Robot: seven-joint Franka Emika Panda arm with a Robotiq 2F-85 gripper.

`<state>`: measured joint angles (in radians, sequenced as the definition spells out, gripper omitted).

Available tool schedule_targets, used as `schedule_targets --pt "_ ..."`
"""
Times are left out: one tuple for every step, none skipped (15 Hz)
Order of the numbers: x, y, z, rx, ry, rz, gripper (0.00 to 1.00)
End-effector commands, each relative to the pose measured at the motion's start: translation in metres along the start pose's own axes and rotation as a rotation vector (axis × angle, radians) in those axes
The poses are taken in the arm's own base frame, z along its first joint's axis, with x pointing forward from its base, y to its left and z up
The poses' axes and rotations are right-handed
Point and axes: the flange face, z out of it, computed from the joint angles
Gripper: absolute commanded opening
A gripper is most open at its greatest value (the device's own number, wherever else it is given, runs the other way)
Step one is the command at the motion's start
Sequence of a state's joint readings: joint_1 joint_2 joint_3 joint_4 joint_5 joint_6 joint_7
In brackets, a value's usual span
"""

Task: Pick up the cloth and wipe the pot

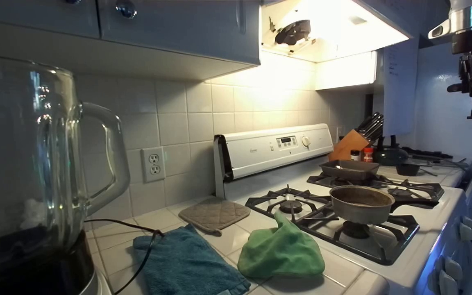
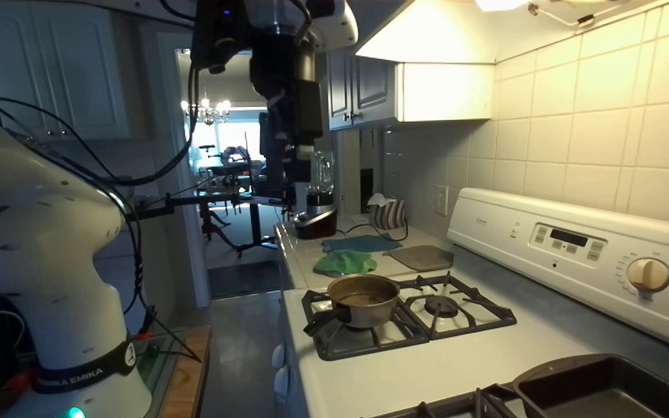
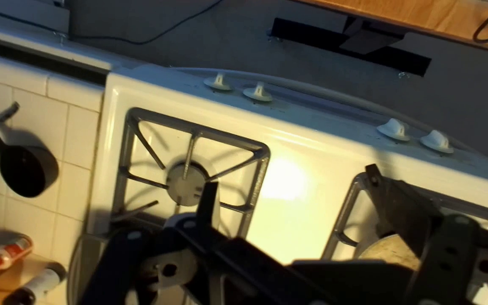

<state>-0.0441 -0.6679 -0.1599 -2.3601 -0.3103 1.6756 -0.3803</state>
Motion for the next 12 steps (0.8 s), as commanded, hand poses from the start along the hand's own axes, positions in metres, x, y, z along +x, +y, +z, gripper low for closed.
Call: schedule_targets --pt "0.011 -0.055 0.000 0.059 0.030 -0.173 1.00" --pt "0.016 -0.069 -0.001 0.059 0.038 -0.221 1.00" --pt "0.022 -0.084 -0.001 0.064 0.040 -0.277 1.00" --pt "0.028 -0.098 -0.004 0.060 0.044 -0.326 1.00" --pt "0.032 -0.112 -0.005 0.050 0.043 -0.386 1.00" --pt "0.036 -0.125 -0.006 0.041 0.045 -0.432 1.00" --pt "0.040 -0.137 -0.008 0.035 0.048 -0.483 1.00" --pt "0.044 -0.150 -0.010 0.030 0.056 -0.528 1.00" --pt "0.048 -0.161 -0.012 0.019 0.068 -0.569 1.00" --pt "0.052 -0.173 -0.014 0.018 0.083 -0.606 1.00" --pt "0.056 -0.183 -0.015 0.012 0.099 -0.638 1.00" --pt "0.061 -0.194 -0.015 0.018 0.110 -0.674 1.00"
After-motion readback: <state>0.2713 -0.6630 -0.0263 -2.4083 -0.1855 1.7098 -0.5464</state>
